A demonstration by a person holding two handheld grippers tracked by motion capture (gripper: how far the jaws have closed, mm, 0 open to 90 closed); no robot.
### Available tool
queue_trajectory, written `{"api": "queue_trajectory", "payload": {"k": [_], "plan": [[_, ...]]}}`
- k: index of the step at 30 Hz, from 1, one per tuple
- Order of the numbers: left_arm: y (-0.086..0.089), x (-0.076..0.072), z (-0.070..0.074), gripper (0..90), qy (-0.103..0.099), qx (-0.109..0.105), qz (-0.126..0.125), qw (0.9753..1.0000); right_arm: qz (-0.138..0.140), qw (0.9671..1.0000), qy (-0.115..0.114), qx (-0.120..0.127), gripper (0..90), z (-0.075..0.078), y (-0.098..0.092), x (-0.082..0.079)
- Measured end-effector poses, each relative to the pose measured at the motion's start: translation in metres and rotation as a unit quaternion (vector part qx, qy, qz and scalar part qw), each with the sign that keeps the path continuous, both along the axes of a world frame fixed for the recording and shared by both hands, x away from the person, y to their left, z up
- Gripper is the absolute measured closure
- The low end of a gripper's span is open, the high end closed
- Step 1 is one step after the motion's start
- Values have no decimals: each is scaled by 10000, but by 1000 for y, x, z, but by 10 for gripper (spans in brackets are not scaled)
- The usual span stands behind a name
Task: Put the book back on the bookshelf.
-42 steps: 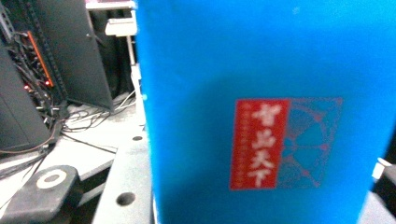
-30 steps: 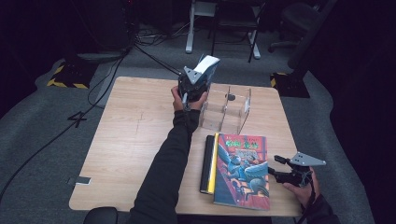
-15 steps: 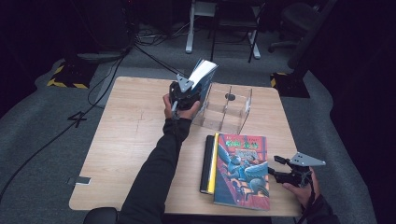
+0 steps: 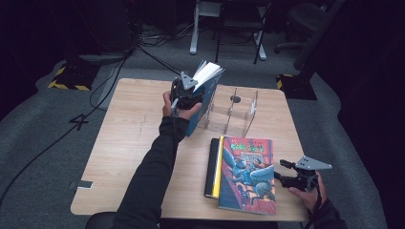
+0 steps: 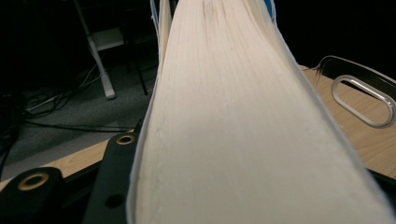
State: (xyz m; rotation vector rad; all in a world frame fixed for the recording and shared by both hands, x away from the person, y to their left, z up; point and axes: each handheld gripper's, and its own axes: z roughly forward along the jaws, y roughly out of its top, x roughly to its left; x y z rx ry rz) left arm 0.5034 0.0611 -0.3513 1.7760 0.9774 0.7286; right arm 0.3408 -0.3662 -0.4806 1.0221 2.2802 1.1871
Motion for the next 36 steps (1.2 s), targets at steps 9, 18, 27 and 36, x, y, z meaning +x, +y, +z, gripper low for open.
{"api": "queue_trajectory", "payload": {"k": [9, 18, 27, 36], "plan": [[5, 7, 9, 506, 145, 111, -104, 9998, -2, 10000, 8, 19, 350, 0, 0, 0], [0, 11, 11, 602, 122, -16, -13, 9999, -6, 10000, 22, 27, 353, 0, 0, 0], [-17, 22, 18, 605, -11, -8, 118, 9999, -22, 10000, 23, 10, 363, 0, 0, -1], [-33, 38, 18, 604, -108, -42, 251, 9996, 0, 10000, 6, 9, 363, 0, 0, 0]]}}
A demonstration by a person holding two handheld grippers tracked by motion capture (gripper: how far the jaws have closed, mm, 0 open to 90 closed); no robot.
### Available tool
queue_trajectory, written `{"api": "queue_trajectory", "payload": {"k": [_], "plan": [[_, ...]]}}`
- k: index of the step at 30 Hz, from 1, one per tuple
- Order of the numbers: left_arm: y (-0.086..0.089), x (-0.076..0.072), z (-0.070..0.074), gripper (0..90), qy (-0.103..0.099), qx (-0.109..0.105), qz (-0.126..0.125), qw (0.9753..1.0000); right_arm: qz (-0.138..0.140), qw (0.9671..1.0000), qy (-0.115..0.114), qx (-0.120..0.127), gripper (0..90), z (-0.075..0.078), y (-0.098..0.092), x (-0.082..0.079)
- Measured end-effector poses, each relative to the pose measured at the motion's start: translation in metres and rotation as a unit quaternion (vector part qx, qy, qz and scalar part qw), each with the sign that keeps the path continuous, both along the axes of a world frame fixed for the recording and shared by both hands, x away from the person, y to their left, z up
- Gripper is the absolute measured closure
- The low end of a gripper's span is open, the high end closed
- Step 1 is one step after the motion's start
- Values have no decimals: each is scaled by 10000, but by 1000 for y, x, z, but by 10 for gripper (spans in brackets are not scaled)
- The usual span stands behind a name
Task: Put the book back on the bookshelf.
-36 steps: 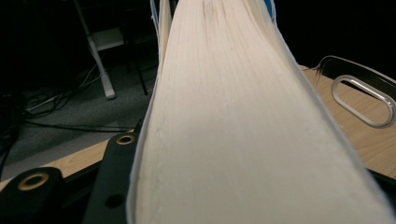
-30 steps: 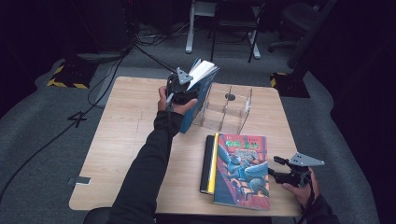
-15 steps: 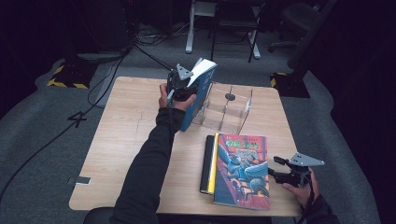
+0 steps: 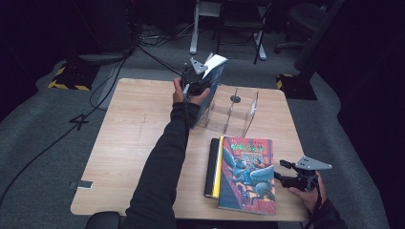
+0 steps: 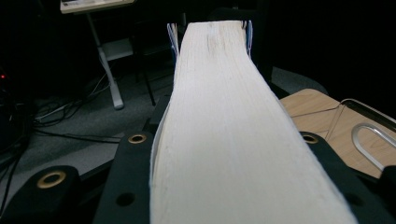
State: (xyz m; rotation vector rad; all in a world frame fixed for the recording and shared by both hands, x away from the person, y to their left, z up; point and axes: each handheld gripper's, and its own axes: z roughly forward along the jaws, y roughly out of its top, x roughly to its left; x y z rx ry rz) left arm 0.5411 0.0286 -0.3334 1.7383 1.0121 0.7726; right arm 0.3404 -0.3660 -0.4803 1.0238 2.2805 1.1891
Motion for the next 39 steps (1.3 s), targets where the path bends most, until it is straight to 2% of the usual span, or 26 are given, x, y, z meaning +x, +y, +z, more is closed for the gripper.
{"api": "queue_trajectory", "payload": {"k": [4, 8, 10, 14, 19, 28, 32, 37, 39], "plan": [[5, 0, -7, 602, -67, -166, -35, 9998, 14, 10000, -9, 10, 363, 0, 0, 0], [12, -2, -9, 597, -14, -188, -21, 9998, 31, 10000, -13, 13, 361, 0, 0, 0], [16, -3, -10, 592, 33, -100, 9, 9999, 24, 10000, -13, 7, 362, 0, 0, 0], [28, -5, -12, 580, 35, -238, 27, 9997, 12, 10000, -22, -5, 361, 1, 0, -1], [30, -14, -7, 542, -136, -215, -15, 9997, 21, 10000, -15, -8, 360, 1, 0, -1], [45, -35, -3, 448, -215, -66, -156, 9996, 23, 10000, -18, -41, 356, 2, 0, -1], [52, -43, -4, 410, -185, -42, -315, 9993, 24, 10000, -25, -56, 354, 2, 0, -1], [57, -56, -5, 373, -191, 198, -508, 9983, 15, 10000, -20, -57, 353, 2, 1, -1], [59, -61, -6, 366, -209, 195, -575, 9979, 17, 10000, -20, -60, 353, 2, 1, -1]]}}
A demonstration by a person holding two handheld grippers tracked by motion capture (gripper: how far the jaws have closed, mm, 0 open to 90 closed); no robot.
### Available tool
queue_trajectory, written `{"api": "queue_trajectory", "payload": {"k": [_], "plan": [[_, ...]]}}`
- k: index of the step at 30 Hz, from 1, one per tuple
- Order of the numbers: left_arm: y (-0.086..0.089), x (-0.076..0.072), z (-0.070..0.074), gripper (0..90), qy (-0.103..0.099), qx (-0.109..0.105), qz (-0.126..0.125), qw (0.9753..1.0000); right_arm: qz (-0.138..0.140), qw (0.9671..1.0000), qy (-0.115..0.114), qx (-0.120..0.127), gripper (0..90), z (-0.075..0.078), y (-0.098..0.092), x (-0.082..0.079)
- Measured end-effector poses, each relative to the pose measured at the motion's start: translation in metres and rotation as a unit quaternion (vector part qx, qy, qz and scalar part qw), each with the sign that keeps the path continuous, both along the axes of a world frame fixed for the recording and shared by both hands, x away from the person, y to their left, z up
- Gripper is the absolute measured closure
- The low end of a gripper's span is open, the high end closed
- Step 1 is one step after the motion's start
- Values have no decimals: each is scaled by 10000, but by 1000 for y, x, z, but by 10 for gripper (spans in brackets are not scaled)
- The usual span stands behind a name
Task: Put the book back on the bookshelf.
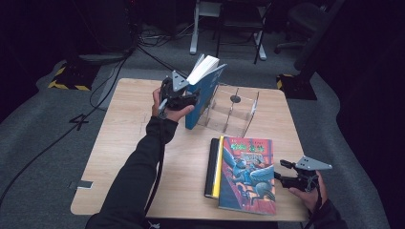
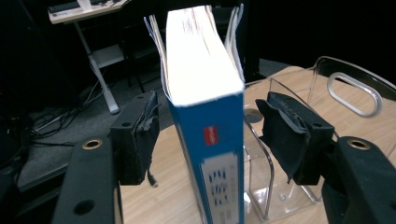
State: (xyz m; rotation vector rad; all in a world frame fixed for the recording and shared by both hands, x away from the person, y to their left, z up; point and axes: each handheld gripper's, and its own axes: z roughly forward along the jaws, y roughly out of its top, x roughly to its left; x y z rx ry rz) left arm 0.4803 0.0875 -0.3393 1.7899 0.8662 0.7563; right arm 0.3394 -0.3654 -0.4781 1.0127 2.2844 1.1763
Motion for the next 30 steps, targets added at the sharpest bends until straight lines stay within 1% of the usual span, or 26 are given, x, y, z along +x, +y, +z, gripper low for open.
{"api": "queue_trajectory", "payload": {"k": [2, 3, 4, 5, 10, 11, 14, 15, 17, 18, 19, 20, 22, 23, 27, 28, 30], "plan": [[1, -4, -1, 359, 17, 110, -35, 9999, -5, 10000, 5, -3, 353, 0, 0, 0], [2, -6, -1, 353, 32, 131, -73, 9999, -6, 10000, 7, -6, 352, 0, 0, 0], [3, -9, -2, 348, 0, 226, -110, 9997, -6, 10000, 4, -7, 352, 0, 0, 0], [4, -12, -3, 348, -15, 286, -90, 9995, -9, 10000, 3, -8, 352, 0, 0, 0], [9, -24, -7, 339, -7, 403, -236, 9989, -16, 10000, 7, -15, 351, 1, 0, 0], [10, -27, -9, 338, -6, 457, -279, 9986, -18, 10000, 8, -17, 349, 1, 1, 0], [11, -34, -12, 333, 71, 532, -421, 9977, -29, 10000, 10, -14, 349, 1, 1, 0], [12, -37, -14, 335, 98, 614, -514, 9967, -28, 10000, 12, -14, 349, 1, 1, 0], [11, -45, -19, 332, 149, 713, -690, 9950, -36, 10000, 15, -22, 349, 1, 1, -1], [11, -45, -19, 332, 149, 713, -690, 9950, -36, 10000, 15, -22, 349, 1, 1, -1], [11, -48, -21, 332, 170, 749, -755, 9942, -37, 10000, 15, -31, 349, 2, 1, -1], [11, -52, -25, 330, 188, 834, -851, 9927, -40, 10000, 11, -25, 349, 2, 1, -1], [10, -59, -32, 313, 255, 914, -913, 9913, -47, 10000, 8, -26, 349, 3, 1, -1], [10, -62, -37, 300, 321, 944, -992, 9901, -43, 10000, 6, -24, 348, 3, 1, -1], [9, -74, -53, 284, 470, 1130, -1229, 9848, -53, 10000, 5, -35, 348, 3, 1, -2], [9, -77, -58, 282, 532, 1145, -1292, 9835, -53, 10000, 10, -33, 347, 4, 1, -2], [8, -84, -70, 276, 644, 1193, -1455, 9800, -58, 10000, 8, -45, 347, 4, 1, -2]]}}
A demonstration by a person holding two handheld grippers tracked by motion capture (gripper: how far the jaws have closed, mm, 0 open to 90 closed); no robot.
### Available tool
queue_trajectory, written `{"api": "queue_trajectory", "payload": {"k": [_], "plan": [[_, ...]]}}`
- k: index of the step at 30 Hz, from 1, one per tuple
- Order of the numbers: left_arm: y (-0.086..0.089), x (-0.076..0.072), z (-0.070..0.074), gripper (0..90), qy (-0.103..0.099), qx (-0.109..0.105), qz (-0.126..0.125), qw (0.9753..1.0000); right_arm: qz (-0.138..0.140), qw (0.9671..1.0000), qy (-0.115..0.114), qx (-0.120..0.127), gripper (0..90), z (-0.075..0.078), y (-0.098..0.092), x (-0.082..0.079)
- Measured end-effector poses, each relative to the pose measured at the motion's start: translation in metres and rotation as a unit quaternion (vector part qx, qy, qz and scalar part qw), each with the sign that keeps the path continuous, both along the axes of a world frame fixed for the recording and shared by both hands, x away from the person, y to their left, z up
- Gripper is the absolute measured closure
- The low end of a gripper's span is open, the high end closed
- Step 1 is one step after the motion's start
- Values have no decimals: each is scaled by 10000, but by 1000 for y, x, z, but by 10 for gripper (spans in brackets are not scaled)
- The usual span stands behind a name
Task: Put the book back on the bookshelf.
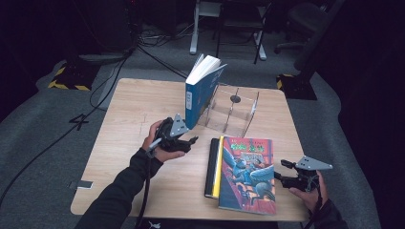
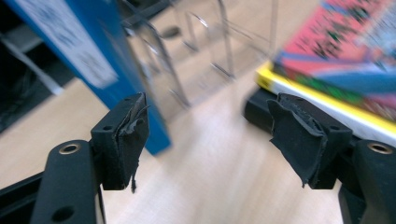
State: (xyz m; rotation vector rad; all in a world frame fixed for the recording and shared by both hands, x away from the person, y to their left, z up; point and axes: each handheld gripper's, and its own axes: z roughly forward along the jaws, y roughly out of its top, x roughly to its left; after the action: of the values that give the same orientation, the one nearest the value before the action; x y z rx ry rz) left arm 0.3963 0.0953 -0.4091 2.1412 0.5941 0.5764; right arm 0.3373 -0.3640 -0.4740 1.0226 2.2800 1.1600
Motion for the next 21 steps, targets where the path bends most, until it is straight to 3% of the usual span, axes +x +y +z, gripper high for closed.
{"api": "queue_trajectory", "payload": {"k": [5, 7, 10, 12, 18, 21], "plan": [[-2, -13, -22, 270, 241, 258, -274, 9990, 4, 10000, -7, -34, 344, 2, 0, -1], [-3, -21, -37, 266, 446, 382, -475, 9971, 13, 10000, -22, -62, 338, 3, 0, -2], [-3, -26, -46, 266, 525, 482, -566, 9958, 26, 10000, -27, -79, 335, 5, 1, -3], [-1, -33, -59, 263, 712, 558, -671, 9936, 53, 9999, -24, -134, 330, 6, 1, -4], [-1, -43, -73, 258, 943, 757, -817, 9893, 96, 9998, -73, -185, 315, 14, 1, -7], [-2, -50, -79, 251, 1038, 740, -946, 9873, 136, 9997, -116, -155, 312, 20, 0, -10]]}}
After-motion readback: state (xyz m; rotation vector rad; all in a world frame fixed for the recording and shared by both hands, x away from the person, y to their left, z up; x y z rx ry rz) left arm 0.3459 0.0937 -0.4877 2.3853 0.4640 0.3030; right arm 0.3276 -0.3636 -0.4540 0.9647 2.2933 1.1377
